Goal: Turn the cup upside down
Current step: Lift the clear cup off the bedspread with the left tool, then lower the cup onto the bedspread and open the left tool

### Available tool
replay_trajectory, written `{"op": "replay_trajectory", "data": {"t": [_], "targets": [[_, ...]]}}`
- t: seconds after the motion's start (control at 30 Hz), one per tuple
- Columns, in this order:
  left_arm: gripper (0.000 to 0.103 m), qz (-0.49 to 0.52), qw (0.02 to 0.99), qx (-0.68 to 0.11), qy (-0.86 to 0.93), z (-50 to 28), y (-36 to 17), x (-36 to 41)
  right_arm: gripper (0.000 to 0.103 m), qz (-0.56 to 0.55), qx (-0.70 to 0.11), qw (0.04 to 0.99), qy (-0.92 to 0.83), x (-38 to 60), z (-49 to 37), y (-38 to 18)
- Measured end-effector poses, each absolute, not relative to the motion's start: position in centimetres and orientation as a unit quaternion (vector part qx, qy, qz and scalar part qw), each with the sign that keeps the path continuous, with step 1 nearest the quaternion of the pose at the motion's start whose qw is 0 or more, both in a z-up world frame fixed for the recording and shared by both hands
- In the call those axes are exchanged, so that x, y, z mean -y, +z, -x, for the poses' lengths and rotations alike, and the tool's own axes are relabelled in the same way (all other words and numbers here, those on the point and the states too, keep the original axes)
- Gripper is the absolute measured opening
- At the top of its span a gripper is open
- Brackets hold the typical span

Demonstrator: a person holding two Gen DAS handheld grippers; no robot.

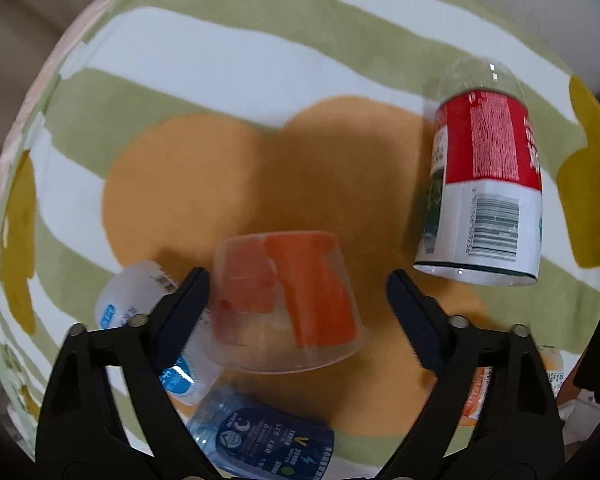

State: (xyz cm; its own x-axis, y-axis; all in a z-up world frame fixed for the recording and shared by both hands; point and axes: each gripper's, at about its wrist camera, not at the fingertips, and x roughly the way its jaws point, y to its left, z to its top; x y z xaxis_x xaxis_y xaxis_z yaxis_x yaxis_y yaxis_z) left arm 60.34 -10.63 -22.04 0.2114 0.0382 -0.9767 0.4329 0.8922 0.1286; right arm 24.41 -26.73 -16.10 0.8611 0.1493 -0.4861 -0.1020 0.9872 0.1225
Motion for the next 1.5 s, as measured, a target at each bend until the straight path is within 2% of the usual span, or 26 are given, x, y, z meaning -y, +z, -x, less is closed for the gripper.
{"op": "replay_trajectory", "data": {"t": [0.1,0.33,0.6,0.9,1.03,1.17,1.33,1.5], "targets": [[0.071,-0.221,0.746,-0.616,-0.121,-60.2,-22.7,11.3,0.103,-0.048,-0.252,0.964,0.065,26.8,-24.3,-16.0],[0.069,-0.214,0.754,-0.607,-0.126,-59.7,-21.7,11.7,0.103,-0.050,-0.250,0.964,0.068,26.7,-24.0,-15.7],[0.069,-0.205,0.774,-0.582,-0.140,-56.0,-17.2,11.2,0.103,-0.050,-0.240,0.967,0.075,26.1,-23.5,-14.3],[0.069,-0.207,0.809,-0.527,-0.159,-43.1,-9.6,7.3,0.103,-0.038,-0.225,0.969,0.094,24.8,-19.9,-10.3],[0.069,-0.209,0.812,-0.522,-0.157,-37.2,-10.6,5.1,0.103,-0.025,-0.226,0.968,0.109,24.2,-17.9,-9.7],[0.069,-0.190,0.803,-0.545,-0.152,-32.3,-14.3,3.5,0.103,-0.016,-0.227,0.967,0.113,23.8,-16.2,-9.7],[0.069,-0.140,0.787,-0.583,-0.141,-29.8,-19.8,1.3,0.103,-0.020,-0.241,0.962,0.124,23.3,-15.0,-10.2],[0.069,-0.101,0.782,-0.600,-0.137,-29.5,-22.6,0.7,0.103,-0.014,-0.246,0.961,0.129,22.5,-13.8,-10.4]]}}
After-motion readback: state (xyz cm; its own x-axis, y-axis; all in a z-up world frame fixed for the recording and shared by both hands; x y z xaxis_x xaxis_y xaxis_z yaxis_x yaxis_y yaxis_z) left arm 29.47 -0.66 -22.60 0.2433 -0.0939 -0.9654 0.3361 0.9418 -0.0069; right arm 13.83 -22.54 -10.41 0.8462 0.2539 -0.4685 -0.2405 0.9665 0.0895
